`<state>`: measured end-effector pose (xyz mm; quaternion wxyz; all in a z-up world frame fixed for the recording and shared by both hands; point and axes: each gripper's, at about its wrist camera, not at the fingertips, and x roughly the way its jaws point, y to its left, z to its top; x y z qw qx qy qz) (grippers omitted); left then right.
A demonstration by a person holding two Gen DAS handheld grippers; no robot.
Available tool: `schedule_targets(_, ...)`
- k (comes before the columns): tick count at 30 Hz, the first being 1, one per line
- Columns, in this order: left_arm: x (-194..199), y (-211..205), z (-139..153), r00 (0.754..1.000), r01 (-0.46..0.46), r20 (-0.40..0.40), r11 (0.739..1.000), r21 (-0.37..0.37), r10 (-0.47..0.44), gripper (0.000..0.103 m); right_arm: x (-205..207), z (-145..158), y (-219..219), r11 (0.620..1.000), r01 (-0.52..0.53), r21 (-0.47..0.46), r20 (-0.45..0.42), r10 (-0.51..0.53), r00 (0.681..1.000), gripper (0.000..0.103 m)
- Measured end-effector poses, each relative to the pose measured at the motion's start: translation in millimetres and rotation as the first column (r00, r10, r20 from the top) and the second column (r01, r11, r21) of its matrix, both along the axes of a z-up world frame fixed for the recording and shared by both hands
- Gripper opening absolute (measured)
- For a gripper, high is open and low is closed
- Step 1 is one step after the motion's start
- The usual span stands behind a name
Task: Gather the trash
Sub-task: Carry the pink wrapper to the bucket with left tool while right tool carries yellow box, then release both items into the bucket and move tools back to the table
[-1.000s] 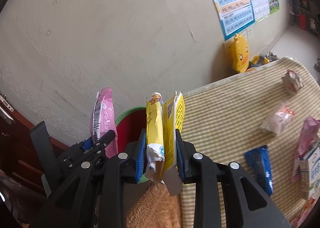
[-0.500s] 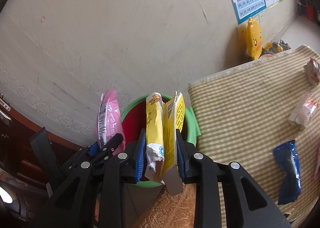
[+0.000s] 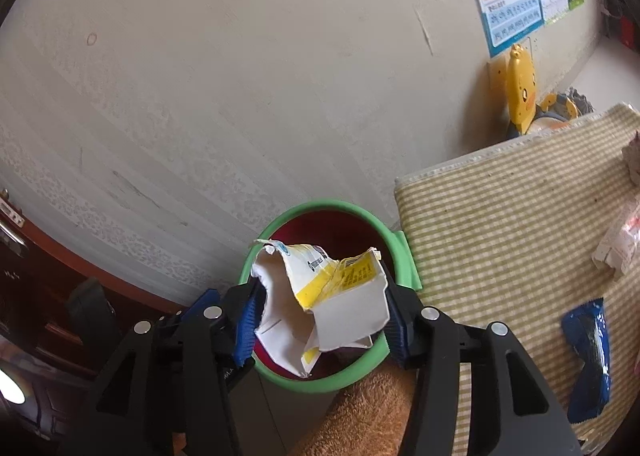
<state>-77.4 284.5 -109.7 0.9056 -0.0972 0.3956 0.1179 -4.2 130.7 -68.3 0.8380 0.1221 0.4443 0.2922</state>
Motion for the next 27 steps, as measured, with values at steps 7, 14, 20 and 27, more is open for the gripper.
schedule_targets(7,3,0,2,1.000,-0.021,0.006,1.000,-0.008,0.021,0.065,11,2,11,1.000,-0.026,0.014,-0.021,0.026,0.999,0.051)
schedule_targets(14,-6,11,1,0.998,-0.068,-0.011,0.997,0.025,0.068,0.068,13,14,25,0.997,-0.043,0.057,0.029,0.041,0.999,0.086)
schedule_targets(20,-9,14,5,0.996,-0.083,-0.013,0.996,0.033,0.083,0.069,17,24,24,0.996,-0.053,0.071,0.041,0.051,0.998,0.087)
schedule_targets(27,-8,-9,21,1.000,-0.009,0.024,1.000,0.018,0.009,0.069,-11,30,-31,1.000,0.015,-0.013,0.113,-0.014,0.994,0.087)
